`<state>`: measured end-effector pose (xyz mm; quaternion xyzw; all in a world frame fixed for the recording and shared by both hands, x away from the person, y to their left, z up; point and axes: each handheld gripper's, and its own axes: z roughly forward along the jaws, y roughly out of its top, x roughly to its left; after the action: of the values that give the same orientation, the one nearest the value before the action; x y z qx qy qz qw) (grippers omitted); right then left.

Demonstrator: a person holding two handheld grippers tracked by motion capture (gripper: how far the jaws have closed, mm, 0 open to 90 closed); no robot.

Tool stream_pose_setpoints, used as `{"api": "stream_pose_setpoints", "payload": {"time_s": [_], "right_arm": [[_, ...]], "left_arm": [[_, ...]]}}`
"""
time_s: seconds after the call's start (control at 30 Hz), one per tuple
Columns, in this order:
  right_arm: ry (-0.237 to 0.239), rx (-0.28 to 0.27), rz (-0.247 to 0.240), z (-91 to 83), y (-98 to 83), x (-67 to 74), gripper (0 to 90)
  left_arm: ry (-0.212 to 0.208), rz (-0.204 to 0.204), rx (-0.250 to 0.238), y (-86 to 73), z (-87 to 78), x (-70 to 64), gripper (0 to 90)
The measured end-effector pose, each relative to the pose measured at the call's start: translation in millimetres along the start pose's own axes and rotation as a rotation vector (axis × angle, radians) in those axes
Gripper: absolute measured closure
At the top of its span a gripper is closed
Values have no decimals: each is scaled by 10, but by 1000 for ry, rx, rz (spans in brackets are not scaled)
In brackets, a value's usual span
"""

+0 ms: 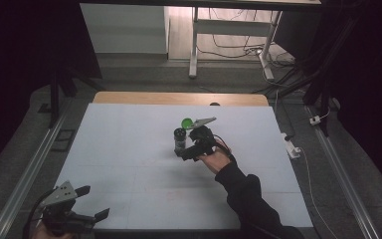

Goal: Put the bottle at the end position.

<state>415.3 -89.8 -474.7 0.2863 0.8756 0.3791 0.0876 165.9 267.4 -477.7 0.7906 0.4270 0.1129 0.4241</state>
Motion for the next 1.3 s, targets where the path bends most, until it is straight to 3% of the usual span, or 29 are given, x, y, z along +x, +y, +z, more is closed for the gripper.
{"api": "stream_pose_setpoints", "payload": {"time_s": [0.37,0.67,1.07,1.3], "right_arm": [[11,-33,-19,-254,-79,109,0],[-15,-55,-38,-496,-174,241,0],[-49,-95,-44,-908,-429,377,0],[-67,-116,-17,-1203,-625,413,0]], "left_arm": [[-2,-8,1,2,5,9,0],[14,-17,4,1,-5,10,0],[43,-27,23,-4,-14,25,0],[45,-29,29,-3,-9,25,0]]}}
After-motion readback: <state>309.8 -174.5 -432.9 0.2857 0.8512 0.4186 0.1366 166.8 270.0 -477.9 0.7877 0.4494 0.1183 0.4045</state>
